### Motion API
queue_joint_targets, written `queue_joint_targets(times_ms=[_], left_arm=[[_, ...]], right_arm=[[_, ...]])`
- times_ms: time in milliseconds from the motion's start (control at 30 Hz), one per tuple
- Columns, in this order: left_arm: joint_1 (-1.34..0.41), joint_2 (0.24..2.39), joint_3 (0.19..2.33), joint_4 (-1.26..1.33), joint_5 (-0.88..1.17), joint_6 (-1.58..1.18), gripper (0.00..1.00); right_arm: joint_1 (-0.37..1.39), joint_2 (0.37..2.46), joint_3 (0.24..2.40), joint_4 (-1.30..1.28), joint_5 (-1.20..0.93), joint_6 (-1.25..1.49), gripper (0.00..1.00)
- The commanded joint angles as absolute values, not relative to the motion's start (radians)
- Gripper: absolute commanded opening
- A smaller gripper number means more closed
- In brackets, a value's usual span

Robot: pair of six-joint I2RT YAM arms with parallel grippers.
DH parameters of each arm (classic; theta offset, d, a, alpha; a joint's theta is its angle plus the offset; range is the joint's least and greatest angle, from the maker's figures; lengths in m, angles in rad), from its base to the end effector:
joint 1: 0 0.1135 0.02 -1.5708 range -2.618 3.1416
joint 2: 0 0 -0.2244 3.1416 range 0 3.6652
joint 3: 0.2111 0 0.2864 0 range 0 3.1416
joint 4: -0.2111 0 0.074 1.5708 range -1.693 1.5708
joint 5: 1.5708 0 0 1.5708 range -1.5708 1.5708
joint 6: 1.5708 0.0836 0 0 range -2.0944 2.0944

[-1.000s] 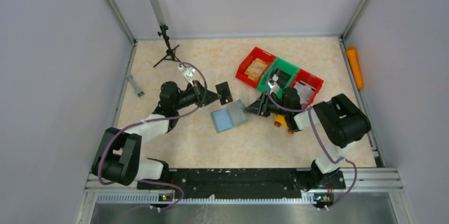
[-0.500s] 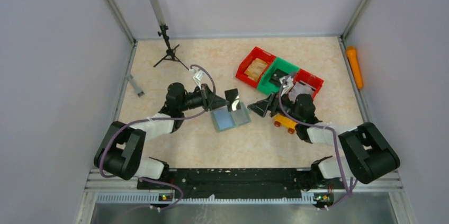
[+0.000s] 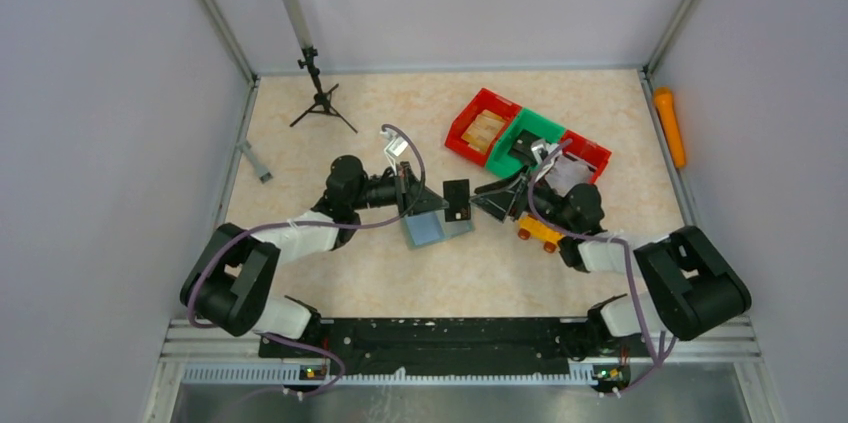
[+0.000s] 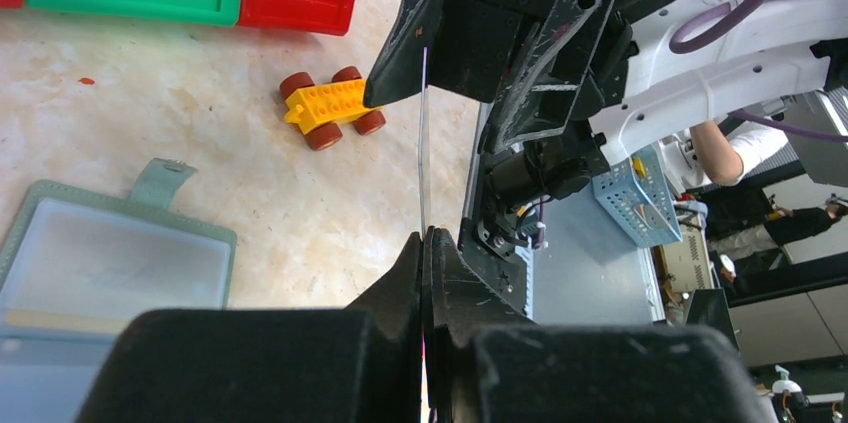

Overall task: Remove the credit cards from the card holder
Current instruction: Place the credit card in the storage box.

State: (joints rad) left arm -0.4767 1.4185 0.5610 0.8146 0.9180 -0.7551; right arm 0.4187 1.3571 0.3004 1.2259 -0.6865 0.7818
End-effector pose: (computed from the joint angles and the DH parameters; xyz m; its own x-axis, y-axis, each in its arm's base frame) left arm 0.2709 -0.2147 0.1574 -0.7021 -0.1060 -0.7042 0.6904 0.1413 -0.7095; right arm 0.2517 0.1700 0.1418 -0.5146 0.3675 -0.7747 -0.7366 0.2730 0.6188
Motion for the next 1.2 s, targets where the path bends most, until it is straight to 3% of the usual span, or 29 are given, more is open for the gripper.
queue_joint_targets(times_ms=[0, 167, 333, 433, 600, 667, 733, 867, 967, 1167], left_arm=[[-0.486, 1.426, 0.598, 0.868, 0.943, -0.728, 0.0], [-0.487, 1.422, 0.6, 0.863, 0.944, -0.723, 0.0], [-0.487, 1.416, 0.602, 0.842, 0.934, -0.712, 0.0], [-0.487, 1.421, 0.61, 0.819, 0.927, -0.702, 0.04], [-0.487, 1.397, 0.632, 0.67, 0.867, -0.623, 0.25], [-0.487, 1.381, 0.634, 0.624, 0.84, -0.593, 0.33], [-0.487, 1.365, 0.635, 0.57, 0.789, -0.568, 0.51], [-0.489, 1.298, 0.63, 0.428, 0.585, -0.51, 0.65], [-0.489, 1.231, 0.625, 0.328, 0.441, -0.471, 0.67], [-0.489, 1.18, 0.592, 0.34, 0.395, -0.481, 0.68]], right_arm=[[0.433, 1.4, 0.311, 1.341, -0.764, 0.813, 0.52], [0.447, 1.444, 0.336, 1.345, -0.797, 0.819, 0.44], [0.451, 1.448, 0.34, 1.345, -0.806, 0.815, 0.27], [0.451, 1.447, 0.353, 1.319, -0.817, 0.807, 0.01], [0.448, 1.359, 0.385, 1.064, -0.773, 0.68, 0.0], [0.445, 1.302, 0.424, 0.861, -0.721, 0.579, 0.0], [0.443, 1.244, 0.48, 0.621, -0.653, 0.471, 0.0], [0.443, 1.143, 0.62, 0.186, -0.464, 0.268, 0.0], [0.443, 1.095, 0.681, 0.011, -0.3, 0.197, 0.0], [0.445, 1.121, 0.794, -0.153, -0.144, 0.059, 0.0]])
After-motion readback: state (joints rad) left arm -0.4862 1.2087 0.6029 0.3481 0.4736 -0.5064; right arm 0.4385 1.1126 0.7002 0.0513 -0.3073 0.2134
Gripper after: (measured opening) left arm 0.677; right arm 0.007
